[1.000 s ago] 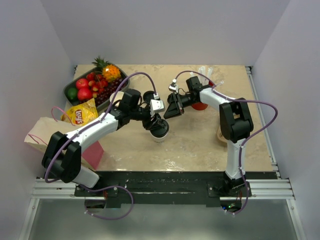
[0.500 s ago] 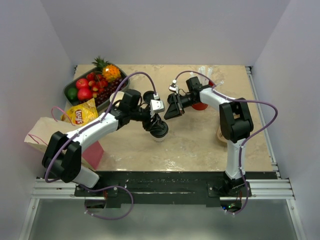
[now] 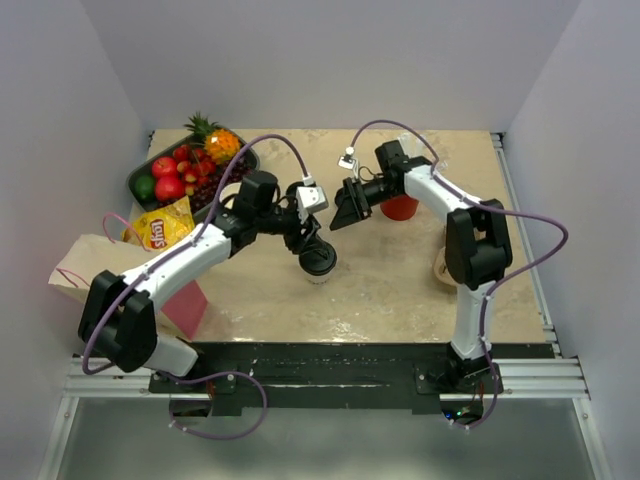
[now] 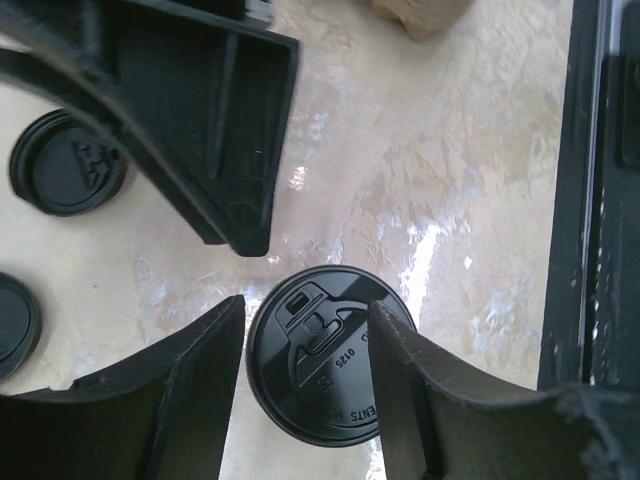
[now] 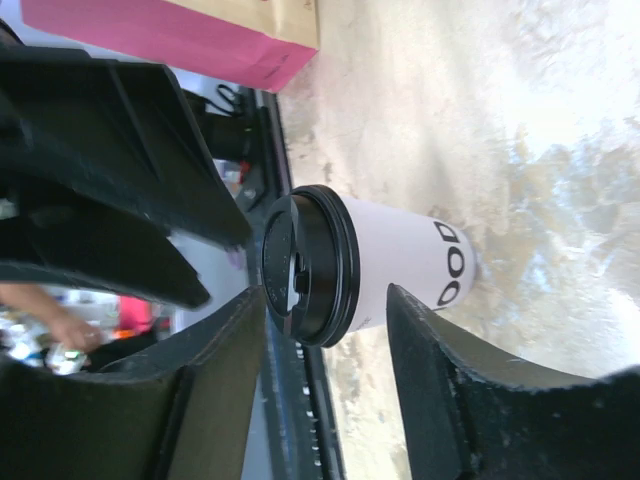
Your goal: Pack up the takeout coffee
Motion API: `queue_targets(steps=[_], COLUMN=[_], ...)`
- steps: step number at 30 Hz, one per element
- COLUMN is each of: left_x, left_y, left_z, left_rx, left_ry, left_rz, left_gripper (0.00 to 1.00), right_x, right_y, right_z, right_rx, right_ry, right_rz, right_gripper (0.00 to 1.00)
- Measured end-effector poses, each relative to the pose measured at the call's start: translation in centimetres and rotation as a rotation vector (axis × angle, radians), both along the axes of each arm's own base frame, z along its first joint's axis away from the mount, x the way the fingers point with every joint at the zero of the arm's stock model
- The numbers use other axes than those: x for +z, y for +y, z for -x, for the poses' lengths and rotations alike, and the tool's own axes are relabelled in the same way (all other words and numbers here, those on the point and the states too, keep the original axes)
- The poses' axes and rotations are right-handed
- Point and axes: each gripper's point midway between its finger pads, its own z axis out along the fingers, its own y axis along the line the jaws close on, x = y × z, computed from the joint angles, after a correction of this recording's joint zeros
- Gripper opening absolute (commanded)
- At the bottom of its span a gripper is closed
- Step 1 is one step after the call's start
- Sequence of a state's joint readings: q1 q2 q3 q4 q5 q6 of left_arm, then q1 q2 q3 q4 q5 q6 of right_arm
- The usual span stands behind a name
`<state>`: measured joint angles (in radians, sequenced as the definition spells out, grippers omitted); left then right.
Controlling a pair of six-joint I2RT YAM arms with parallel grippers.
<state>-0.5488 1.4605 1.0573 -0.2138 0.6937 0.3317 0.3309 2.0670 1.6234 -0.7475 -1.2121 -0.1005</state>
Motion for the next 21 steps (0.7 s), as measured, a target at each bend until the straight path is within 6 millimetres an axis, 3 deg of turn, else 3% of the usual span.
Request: queue_targets(steps=[5, 7, 11, 15, 21], left_x=[2.3, 2.3, -0.6, -3.5, -3.1], left_y=[2.0, 3.2, 4.9, 5.5, 4.9], left_z=[-1.4, -1.9, -1.3, 0.1, -0.4], left_rx=[0.181, 0.264, 0.391, 0.452, 0.459], left_ry=[0.073, 0.141, 0.311, 0.479, 0.544], left_rz=[0.066, 0.1, 0.131, 0.15, 0.239], left_gripper=[0.62, 0.63, 0.63, 0.63, 0.63], right_x=[1.9, 2.3, 1.5, -0.2, -1.5], right_y=[-0.7, -0.9, -1.0, -0.9, -0.2], right_z=[0.8, 1.5, 2.1, 2.2, 2.9], right_rx=[-0.021, -0.041, -0.072, -0.089, -0.081], right_ry=[-0.116, -0.132, -0.129, -0.11, -0.093], right_rz=[-0.008, -0.013, -0.018, 0.002, 0.02], right_gripper=[0.66, 0.7, 0.78, 0.79, 0.79])
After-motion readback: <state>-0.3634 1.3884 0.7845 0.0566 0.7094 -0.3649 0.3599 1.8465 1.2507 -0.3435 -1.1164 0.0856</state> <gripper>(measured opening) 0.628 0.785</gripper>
